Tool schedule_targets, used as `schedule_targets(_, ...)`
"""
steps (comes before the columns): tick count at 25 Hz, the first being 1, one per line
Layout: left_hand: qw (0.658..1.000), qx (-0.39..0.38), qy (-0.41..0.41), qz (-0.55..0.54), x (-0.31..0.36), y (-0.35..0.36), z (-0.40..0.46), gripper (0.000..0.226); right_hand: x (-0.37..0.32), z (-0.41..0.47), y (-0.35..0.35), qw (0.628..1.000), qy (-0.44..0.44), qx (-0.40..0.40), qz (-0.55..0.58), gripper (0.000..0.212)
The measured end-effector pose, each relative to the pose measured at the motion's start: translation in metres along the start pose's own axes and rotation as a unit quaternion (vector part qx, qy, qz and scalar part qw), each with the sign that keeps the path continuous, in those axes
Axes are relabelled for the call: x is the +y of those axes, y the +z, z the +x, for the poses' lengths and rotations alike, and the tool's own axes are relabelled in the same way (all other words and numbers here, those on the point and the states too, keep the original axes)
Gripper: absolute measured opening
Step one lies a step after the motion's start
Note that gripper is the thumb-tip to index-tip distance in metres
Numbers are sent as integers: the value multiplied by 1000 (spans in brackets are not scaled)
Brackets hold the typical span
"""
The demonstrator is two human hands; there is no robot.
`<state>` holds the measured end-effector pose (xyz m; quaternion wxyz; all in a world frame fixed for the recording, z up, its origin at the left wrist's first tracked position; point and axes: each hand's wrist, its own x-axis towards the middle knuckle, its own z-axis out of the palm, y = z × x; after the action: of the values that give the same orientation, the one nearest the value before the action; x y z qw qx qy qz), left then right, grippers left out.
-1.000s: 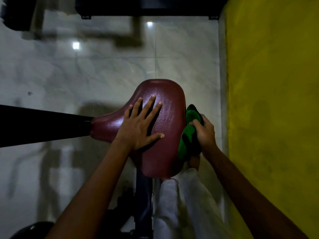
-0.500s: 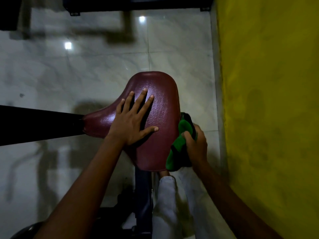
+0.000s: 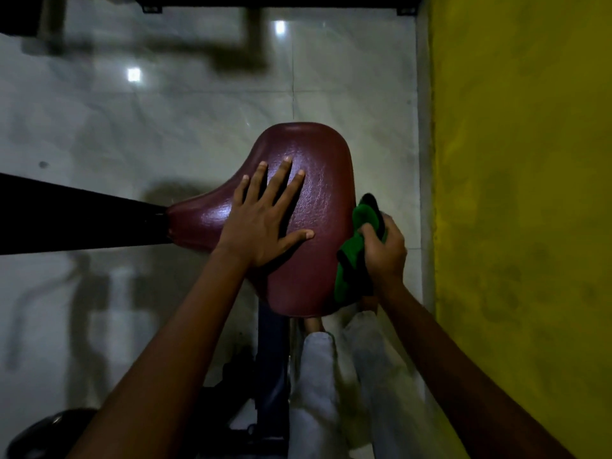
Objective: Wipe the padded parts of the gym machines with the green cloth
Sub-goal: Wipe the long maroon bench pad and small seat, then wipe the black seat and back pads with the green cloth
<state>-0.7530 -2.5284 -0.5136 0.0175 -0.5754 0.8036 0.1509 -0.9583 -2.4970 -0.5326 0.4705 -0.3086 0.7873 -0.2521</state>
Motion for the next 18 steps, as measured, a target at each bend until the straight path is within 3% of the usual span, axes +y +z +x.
schedule_targets(3,1000,15,14,3,0,1,-1,90,35,-39,-2,999,-3,4,-41,79)
schedule_targets(9,1000,9,15,7,0,-2,0,90,99,-67,4,998,62,-20,-14,81)
schedule_targets(12,1000,2,3,-3,1,-2,0,90,78,-60,-6,997,77,-15,8,82)
schedule_targets(15,999,-3,-21,-46,6,-10,-1,84,26,-45,-21,1000,-10,-16,-16,52)
schedule_targets(18,992,38,-33,-114,15,-34,3,64,-37,-25,-28,990,-124,-24,-55,39)
